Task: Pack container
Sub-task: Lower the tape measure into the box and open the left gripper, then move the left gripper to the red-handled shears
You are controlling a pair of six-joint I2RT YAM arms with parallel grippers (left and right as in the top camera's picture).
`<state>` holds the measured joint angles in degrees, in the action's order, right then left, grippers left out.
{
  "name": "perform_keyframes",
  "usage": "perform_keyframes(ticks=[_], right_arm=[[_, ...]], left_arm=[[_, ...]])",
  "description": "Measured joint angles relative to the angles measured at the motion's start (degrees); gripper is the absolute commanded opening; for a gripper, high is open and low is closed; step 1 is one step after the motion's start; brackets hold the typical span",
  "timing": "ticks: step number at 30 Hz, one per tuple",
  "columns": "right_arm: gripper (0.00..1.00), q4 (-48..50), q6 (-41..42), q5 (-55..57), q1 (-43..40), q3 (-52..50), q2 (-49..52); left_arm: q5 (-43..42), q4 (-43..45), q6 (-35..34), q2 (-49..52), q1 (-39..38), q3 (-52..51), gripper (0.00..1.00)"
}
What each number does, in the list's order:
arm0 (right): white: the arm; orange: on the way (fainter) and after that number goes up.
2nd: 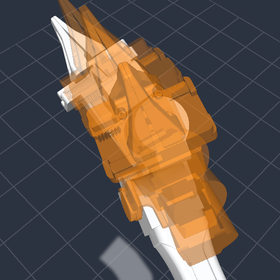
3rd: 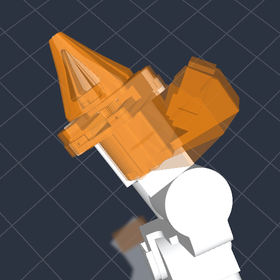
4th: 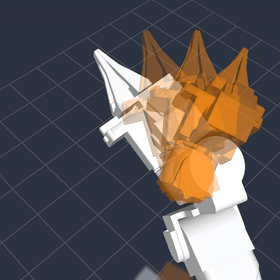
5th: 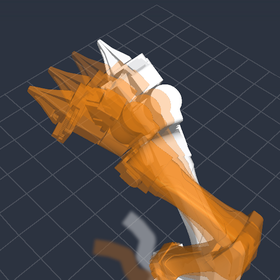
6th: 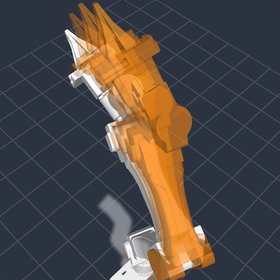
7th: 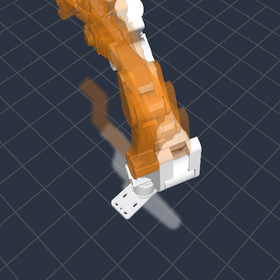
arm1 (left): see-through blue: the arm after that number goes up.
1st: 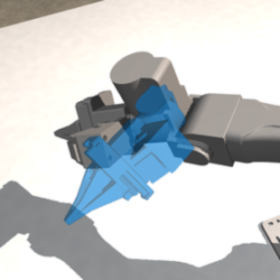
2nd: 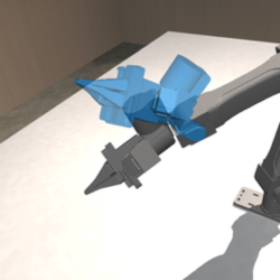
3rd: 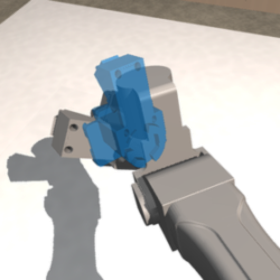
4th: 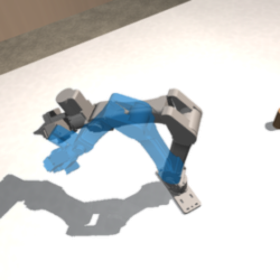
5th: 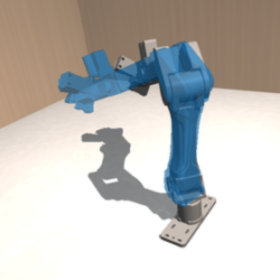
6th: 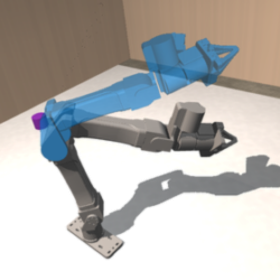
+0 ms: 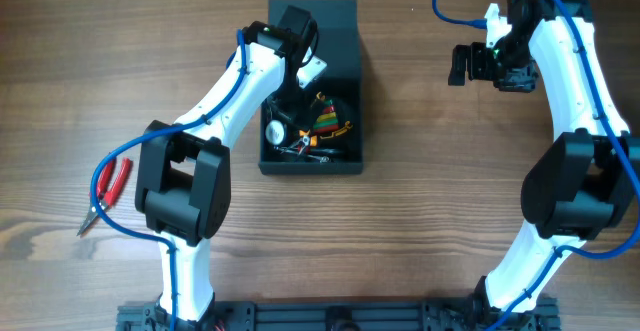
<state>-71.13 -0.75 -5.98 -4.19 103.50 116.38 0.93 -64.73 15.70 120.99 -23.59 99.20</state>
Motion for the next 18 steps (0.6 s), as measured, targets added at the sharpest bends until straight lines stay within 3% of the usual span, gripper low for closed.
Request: perform_keyframes(ticks=[11, 18], right_arm=[[1.00, 0.0, 0.0, 0.0, 0.0, 0.0, 0.0], [1.00, 0.0, 0.0, 0.0, 0.0, 0.0, 0.0]], left_arm=[[1.4, -0.1, 0.0, -8.5, 0.4, 0.1, 1.00], [15.7, -2.1, -5.7, -21.9, 4.0, 3.0, 1.00]])
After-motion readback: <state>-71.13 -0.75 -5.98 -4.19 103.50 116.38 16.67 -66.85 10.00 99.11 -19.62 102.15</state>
